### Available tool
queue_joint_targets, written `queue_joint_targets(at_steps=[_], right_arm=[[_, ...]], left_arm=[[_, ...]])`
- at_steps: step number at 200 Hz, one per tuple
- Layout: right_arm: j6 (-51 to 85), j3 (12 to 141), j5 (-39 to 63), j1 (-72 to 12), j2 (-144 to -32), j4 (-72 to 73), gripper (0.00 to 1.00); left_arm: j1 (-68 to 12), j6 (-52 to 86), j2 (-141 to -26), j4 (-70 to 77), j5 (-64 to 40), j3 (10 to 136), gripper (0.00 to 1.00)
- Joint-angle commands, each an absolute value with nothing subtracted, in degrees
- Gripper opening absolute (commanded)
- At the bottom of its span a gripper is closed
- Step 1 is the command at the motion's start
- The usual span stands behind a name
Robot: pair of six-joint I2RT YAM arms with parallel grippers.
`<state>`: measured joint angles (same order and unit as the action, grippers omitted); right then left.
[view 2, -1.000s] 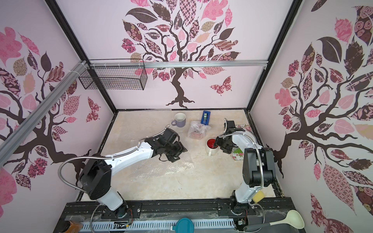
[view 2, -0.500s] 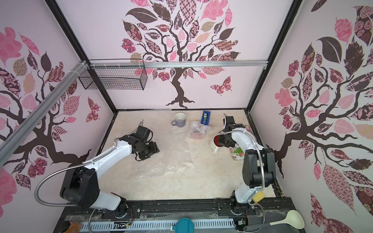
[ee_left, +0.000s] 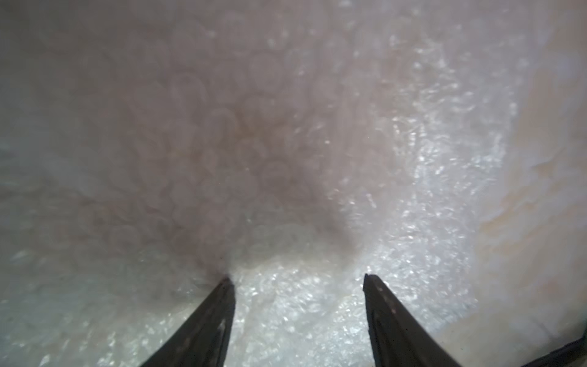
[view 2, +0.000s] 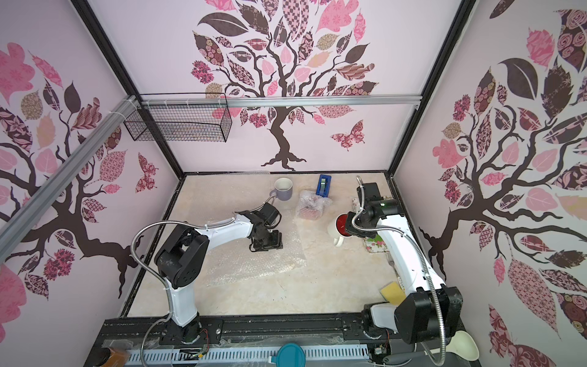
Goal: Wrap mugs in bubble wrap
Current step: Adjust the bubble wrap at the center of the board.
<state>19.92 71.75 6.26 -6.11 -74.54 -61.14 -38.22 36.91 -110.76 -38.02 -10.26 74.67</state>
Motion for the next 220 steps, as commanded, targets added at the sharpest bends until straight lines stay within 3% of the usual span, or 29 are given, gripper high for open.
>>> queue_joint_targets(at_steps=[1, 53, 98, 119, 142, 162, 183, 220], right_arm=[[20.0, 77.8, 7.9, -6.3, -71.8, -63.5, 0.00], [20.5, 76.7, 10.5, -6.3, -71.3, -63.9, 0.00], [19.4, 71.0, 18.3, -7.7, -68.9, -58.1, 0.00], [17.0, 69.4, 21.3, -13.2, -70.3, -54.6, 0.00], [15.0, 68.3, 19.2, -27.8, -74.1, -47.0, 0.00], [12.3, 70.3, 16.0, -39.7, -81.2, -43.5, 0.00], [11.1, 70.6, 13.9, -46.1, -87.6, -40.1, 0.00], [7.1, 73.9, 10.2, -49.7, -95.2, -42.2, 0.00]], left_arm=[[-42.0, 35.8, -114.4, -38.2, -10.6, 77.0, 0.67], [-51.0, 34.6, -116.7, -42.9, -10.0, 83.6, 0.67], [-46.2, 34.7, -104.7, -50.4, -1.7, 86.8, 0.70], [-42.2, 35.9, -93.7, -55.3, 1.1, 82.6, 0.71], [-35.2, 41.4, -79.9, -57.1, -0.1, 67.6, 0.71], [-26.5, 43.7, -72.3, -56.9, -3.8, 54.5, 0.62], [-20.0, 44.1, -72.0, -50.0, -9.7, 45.4, 0.51], [-19.0, 43.8, -77.4, -46.0, -8.6, 46.6, 0.47]])
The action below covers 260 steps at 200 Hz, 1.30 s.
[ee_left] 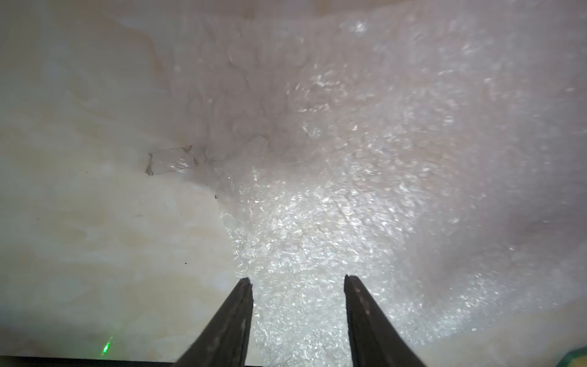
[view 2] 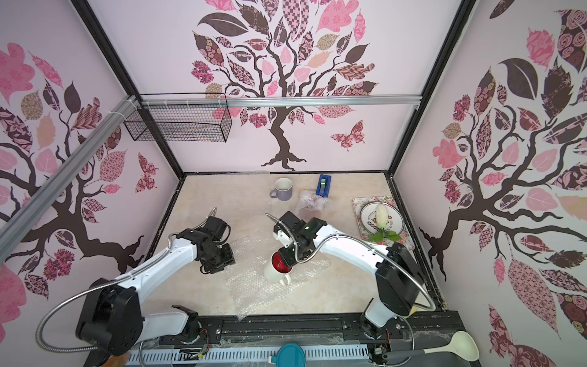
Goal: Wrap mugs in bubble wrap
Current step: Adjust the bubble wrap at the center of the board.
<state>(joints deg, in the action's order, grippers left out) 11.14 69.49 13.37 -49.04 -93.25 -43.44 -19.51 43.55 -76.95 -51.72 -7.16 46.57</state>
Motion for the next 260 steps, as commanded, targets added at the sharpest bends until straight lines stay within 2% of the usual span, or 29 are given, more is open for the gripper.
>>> queue_joint_targets(at_steps=[1, 45, 94, 139, 185, 260], right_arm=[[6.9, 74.0, 10.1, -49.8, -95.3, -42.2, 0.00], [5.5, 79.7, -0.6, -50.4, -103.5, -44.2, 0.00], [3.3, 86.1, -4.9, -50.4, -110.5, -46.0, 0.00], [3.5, 92.2, -8.0, -50.8, -115.1, -46.6, 0.00], [3.6, 97.0, -9.0, -51.3, -119.7, -48.3, 0.00], [4.2, 101.5, -10.0, -52.5, -123.1, -51.2, 0.00]], left_arm=[[-19.1, 43.7, -77.5, -46.0, -8.6, 46.6, 0.47], [-18.3, 40.8, -85.0, -44.3, -5.1, 47.3, 0.46], [-17.1, 37.1, -92.6, -41.7, 0.3, 50.5, 0.44], [-16.5, 33.6, -97.4, -40.4, 1.1, 55.6, 0.42], [-16.4, 32.5, -96.5, -39.3, 0.7, 57.7, 0.42], [-15.2, 33.4, -87.3, -43.9, 1.5, 58.6, 0.46]])
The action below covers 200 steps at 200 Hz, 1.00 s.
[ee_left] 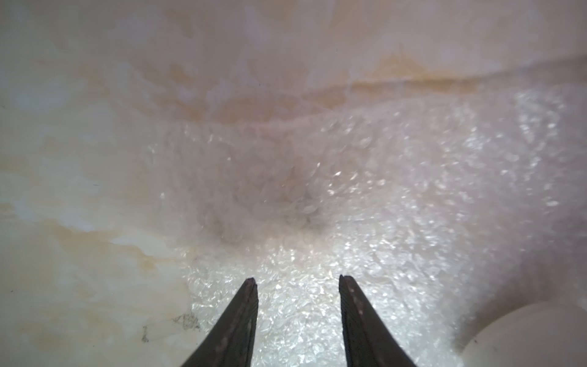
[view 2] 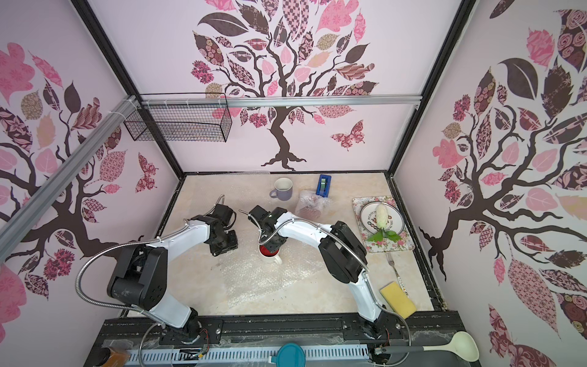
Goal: Wrap mugs in bubble wrap
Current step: Adjust the bubble wrap at the center of the board, then place the mug on the bubble wrap.
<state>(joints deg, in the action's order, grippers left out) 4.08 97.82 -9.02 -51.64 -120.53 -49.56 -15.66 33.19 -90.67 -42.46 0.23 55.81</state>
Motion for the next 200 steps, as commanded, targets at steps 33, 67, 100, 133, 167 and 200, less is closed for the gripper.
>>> queue_joint_targets(at_steps=[33, 67, 100, 133, 167, 200], right_arm=[[4.8, 103.0, -9.6, -53.1, -124.7, -51.5, 0.02], [4.4, 104.8, -11.4, -53.8, -127.1, -53.5, 0.03], [5.4, 106.4, -11.2, -53.8, -127.5, -54.8, 0.32], [12.0, 120.5, -8.1, -53.4, -127.3, -62.5, 0.67], [22.4, 128.9, -4.3, -48.8, -122.3, -70.1, 0.75], [24.2, 99.4, 1.2, -35.4, -101.7, -59.2, 0.81]], left_arm=[[-14.3, 33.8, -82.9, -46.0, 1.8, 59.8, 0.47], [-11.9, 33.6, -80.3, -48.3, 0.7, 61.6, 0.47], [-11.4, 33.6, -78.2, -50.3, 0.4, 64.0, 0.49], [-11.3, 35.1, -75.9, -52.0, -0.5, 67.1, 0.57], [-11.3, 36.8, -73.7, -50.3, -6.1, 67.4, 0.63], [-13.8, 37.5, -73.5, -45.9, -14.1, 64.9, 0.64]])
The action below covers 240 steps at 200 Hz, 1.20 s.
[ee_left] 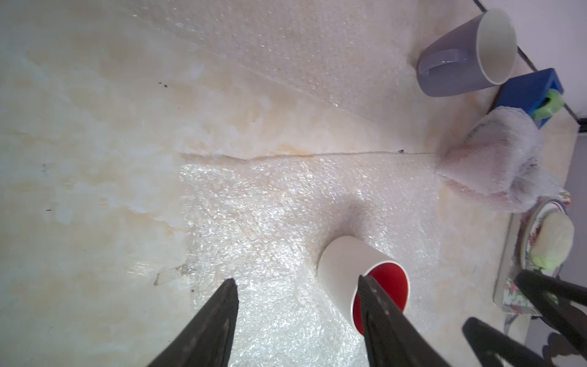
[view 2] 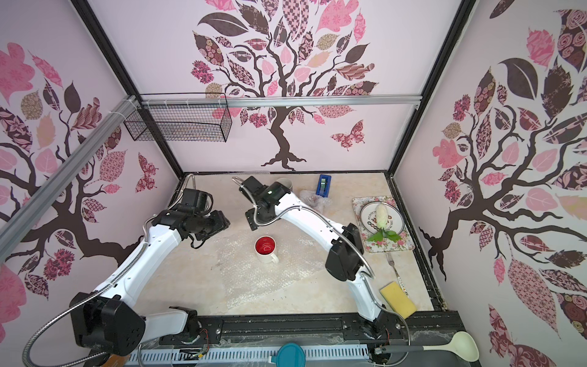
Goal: Wrap mugs in bubble wrap
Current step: Place the mug on the bubble wrap, then wrap the mug in bubble wrap.
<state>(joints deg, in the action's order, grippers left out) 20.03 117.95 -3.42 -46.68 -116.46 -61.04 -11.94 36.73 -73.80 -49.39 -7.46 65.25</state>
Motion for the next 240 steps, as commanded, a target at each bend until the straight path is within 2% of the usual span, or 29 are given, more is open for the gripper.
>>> queue_joint_targets(at_steps=[1, 26, 51, 95, 148, 201, 240], right_arm=[[24.2, 98.3, 1.6, -34.6, -101.1, -58.7, 0.81], [20.9, 68.6, 16.2, -18.0, -86.6, -46.5, 0.81], [20.4, 53.5, 20.7, -15.8, -83.2, -37.0, 0.81], [27.1, 45.4, 25.3, -16.0, -87.7, -25.3, 0.78], [28.6, 42.5, 24.2, -19.6, -91.5, -23.5, 0.73], [33.4, 39.5, 21.3, -22.1, -87.1, -25.5, 0.54], [34.3, 39.5, 24.1, -22.6, -83.9, -24.9, 0.26]], left_arm=[[-13.9, 37.5, -73.5, -45.9, -14.1, 64.9, 0.64], [-17.9, 35.8, -73.1, -46.1, -11.5, 65.7, 0.65], [-18.3, 35.4, -71.6, -45.7, -11.3, 66.4, 0.65], [-18.5, 33.5, -69.6, -45.9, -9.1, 68.0, 0.68], [-18.4, 30.8, -69.1, -48.2, -2.3, 72.5, 0.78], [-17.3, 28.5, -71.1, -50.2, -1.7, 76.8, 0.78], [-17.4, 29.3, -70.5, -47.9, -4.8, 73.5, 0.77]])
